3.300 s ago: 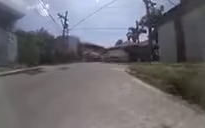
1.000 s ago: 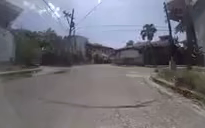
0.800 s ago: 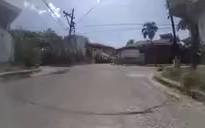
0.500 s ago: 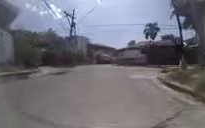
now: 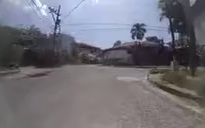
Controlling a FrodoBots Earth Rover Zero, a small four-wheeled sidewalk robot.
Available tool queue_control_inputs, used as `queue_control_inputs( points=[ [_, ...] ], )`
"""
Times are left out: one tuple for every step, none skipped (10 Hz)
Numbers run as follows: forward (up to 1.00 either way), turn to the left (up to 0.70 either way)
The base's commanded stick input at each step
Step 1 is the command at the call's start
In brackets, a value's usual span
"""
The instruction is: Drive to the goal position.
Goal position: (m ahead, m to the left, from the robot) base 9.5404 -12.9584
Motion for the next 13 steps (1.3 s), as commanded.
queue_control_inputs(
  points=[
    [1.0,0.0],
    [1.0,0.0],
    [1.0,0.0],
    [1.0,0.0],
    [1.0,0.0],
    [1.0,0.0],
    [1.0,0.0],
    [1.0,0.0],
    [1.0,0.0],
    [1.0,0.0],
    [1.0,0.0],
    [1.0,0.0],
    [1.0,0.0]
  ],
)
